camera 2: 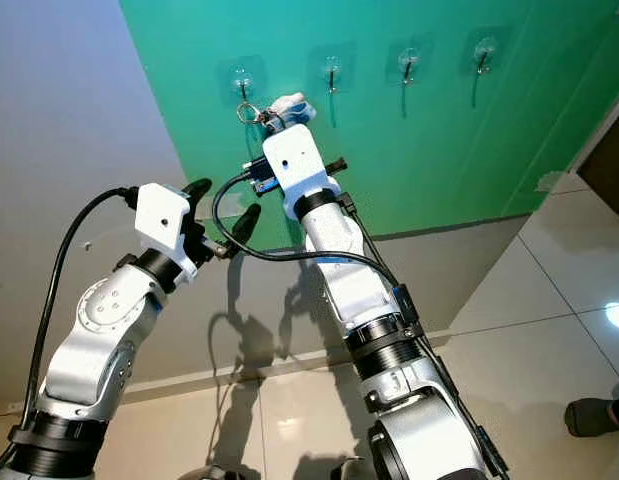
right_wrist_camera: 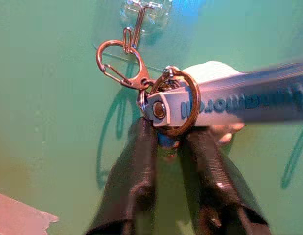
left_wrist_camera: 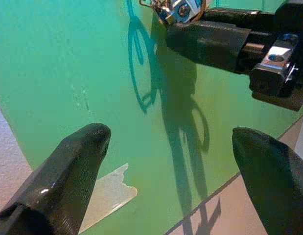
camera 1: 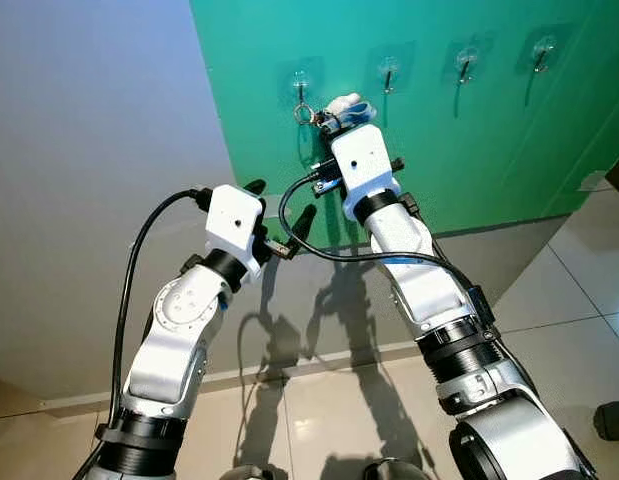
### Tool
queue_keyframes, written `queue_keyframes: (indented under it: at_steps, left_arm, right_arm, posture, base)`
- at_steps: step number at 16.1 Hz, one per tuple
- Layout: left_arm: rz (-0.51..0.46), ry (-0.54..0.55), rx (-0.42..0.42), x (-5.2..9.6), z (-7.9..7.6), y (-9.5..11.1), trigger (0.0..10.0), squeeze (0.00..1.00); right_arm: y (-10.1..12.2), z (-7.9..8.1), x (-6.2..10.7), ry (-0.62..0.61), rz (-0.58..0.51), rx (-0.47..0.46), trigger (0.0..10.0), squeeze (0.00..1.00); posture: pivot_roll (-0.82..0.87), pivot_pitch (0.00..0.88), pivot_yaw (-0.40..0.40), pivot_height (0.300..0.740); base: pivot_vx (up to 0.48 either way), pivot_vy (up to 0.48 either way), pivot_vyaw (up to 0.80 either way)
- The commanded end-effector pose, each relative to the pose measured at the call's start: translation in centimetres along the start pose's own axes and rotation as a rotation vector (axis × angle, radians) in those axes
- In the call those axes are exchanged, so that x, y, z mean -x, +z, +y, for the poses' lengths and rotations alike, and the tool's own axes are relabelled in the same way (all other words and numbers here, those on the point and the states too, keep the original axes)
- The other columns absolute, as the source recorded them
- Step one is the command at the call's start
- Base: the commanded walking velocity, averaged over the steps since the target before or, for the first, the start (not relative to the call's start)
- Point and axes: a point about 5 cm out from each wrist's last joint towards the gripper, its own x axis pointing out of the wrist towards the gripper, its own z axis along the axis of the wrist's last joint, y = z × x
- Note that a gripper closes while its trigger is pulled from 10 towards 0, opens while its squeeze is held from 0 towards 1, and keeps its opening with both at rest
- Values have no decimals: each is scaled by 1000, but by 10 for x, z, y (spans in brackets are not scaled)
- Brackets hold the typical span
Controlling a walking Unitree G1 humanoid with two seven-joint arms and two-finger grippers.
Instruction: Hang keys on a hook
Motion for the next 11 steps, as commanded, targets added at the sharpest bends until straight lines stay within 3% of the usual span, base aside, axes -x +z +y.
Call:
queue_keyframes:
  at_steps: [1,7,11]
  left_arm:
    - [-15,0,-4,-2,2,4,10000,0]
    - [-35,-14,3,-2,2,6,10000,0]
    - [-101,-26,34,-3,-1,14,10000,0]
  right_arm:
    - [-1,1,1,6,8,-25,10000,1000]
    - [-7,9,5,72,34,-63,10000,1000]
    - [-15,7,12,87,69,-84,10000,1000]
  posture:
    - [-90,59,87,740]
    - [-90,38,90,740]
    - [-93,18,95,740]
  base:
    - [0,0,0]
    - [0,0,0]
    - [0,0,0]
